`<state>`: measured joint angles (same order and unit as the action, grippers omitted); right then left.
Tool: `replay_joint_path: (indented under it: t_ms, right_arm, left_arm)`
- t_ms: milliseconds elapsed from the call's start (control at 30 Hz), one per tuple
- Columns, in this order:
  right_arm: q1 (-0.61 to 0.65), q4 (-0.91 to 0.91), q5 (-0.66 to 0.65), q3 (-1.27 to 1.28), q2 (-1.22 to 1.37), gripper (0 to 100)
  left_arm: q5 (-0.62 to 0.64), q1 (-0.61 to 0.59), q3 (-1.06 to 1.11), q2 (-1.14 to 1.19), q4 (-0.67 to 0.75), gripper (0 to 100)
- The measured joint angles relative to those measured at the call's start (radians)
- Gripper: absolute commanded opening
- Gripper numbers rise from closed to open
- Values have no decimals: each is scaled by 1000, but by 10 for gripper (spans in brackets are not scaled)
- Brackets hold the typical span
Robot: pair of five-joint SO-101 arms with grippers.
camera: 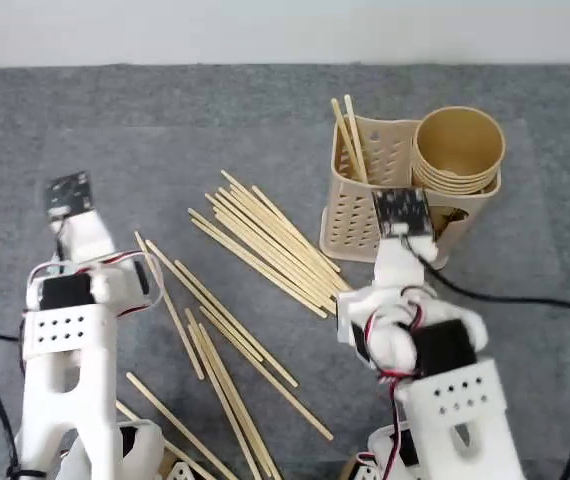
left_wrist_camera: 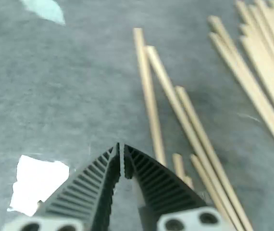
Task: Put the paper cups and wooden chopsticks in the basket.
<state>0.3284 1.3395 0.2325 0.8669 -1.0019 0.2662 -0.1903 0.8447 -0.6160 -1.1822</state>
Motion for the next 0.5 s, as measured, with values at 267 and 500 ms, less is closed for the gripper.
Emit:
replay_joint_path:
  t_ms: [267,500]
  right_arm:
    - [6,-192,26,276,-146,9]
    - [-18,-221,29,316,-150,9]
  left_arm:
    - [78,114,-83,0,-41,13]
    - [161,147,-138,224,74,39]
